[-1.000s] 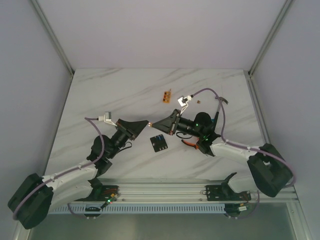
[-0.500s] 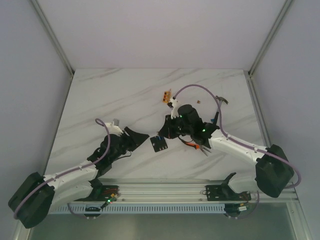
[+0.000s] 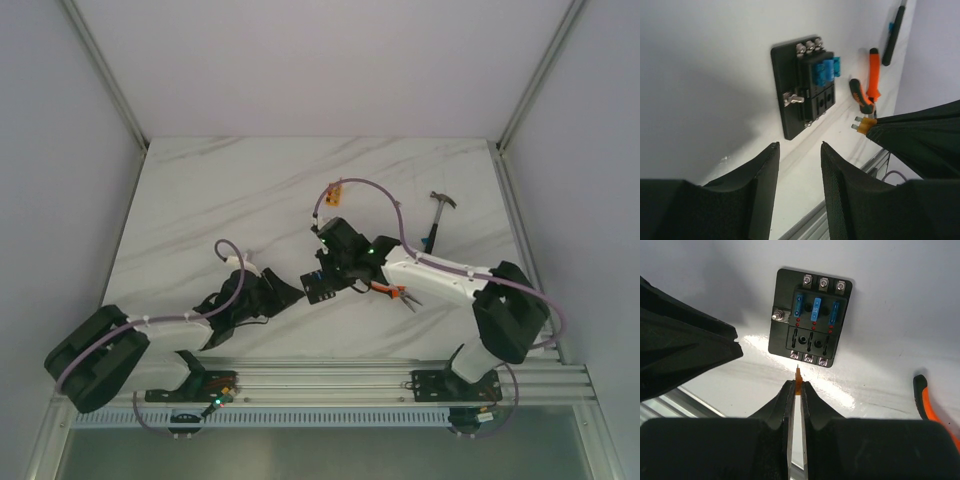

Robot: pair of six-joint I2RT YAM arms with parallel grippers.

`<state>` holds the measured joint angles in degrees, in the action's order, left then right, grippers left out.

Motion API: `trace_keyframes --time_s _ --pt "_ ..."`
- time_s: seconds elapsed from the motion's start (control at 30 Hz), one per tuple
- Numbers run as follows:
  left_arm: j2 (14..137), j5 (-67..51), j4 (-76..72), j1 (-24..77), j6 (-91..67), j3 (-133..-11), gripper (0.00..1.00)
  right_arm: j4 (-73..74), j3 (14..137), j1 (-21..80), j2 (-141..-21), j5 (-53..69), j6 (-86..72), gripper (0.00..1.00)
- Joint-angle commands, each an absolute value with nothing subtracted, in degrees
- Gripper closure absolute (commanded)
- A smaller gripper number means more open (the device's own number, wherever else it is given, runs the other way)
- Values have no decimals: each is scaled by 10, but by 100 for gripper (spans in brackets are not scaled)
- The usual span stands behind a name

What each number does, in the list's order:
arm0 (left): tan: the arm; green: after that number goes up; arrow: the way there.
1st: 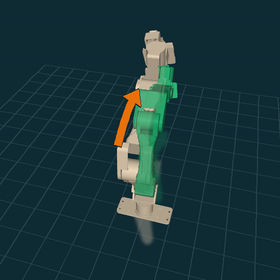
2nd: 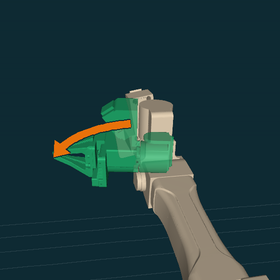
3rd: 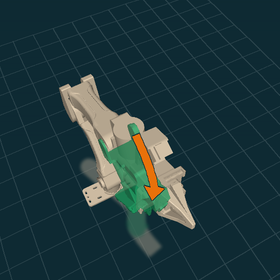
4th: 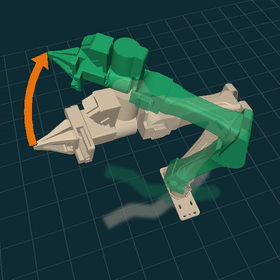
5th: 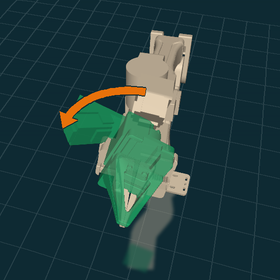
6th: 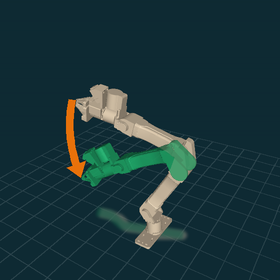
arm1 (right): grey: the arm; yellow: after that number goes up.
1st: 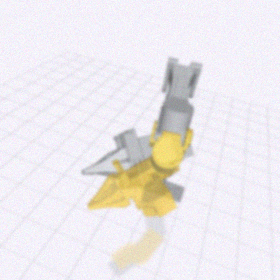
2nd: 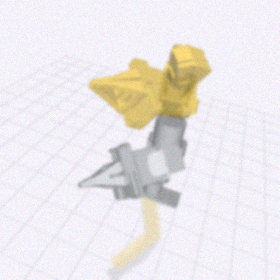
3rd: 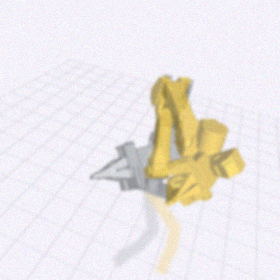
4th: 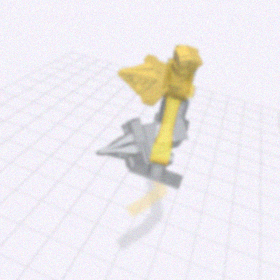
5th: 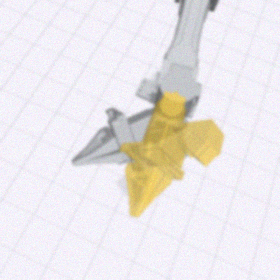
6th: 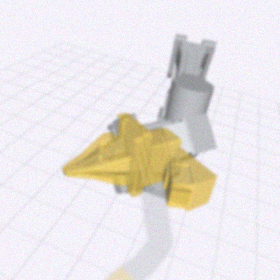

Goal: Snap on the fuse box
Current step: Install the fuse at the fuse box base.

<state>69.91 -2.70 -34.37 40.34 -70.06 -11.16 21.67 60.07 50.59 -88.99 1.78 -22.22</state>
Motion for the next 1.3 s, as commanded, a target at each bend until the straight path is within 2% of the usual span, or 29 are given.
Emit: trace_keyframes --time_s 0.0,0.47,1.27 --pt "740 -41 -380 414 -716 -123 54 265 645 522 -927 -26 -211 100" --pt "804 -15 -412 430 -729 -136 63 299 715 546 -998 -60 -203 100" --pt "859 -13 -426 430 -731 -150 67 323 763 552 -1052 -71 -193 100"
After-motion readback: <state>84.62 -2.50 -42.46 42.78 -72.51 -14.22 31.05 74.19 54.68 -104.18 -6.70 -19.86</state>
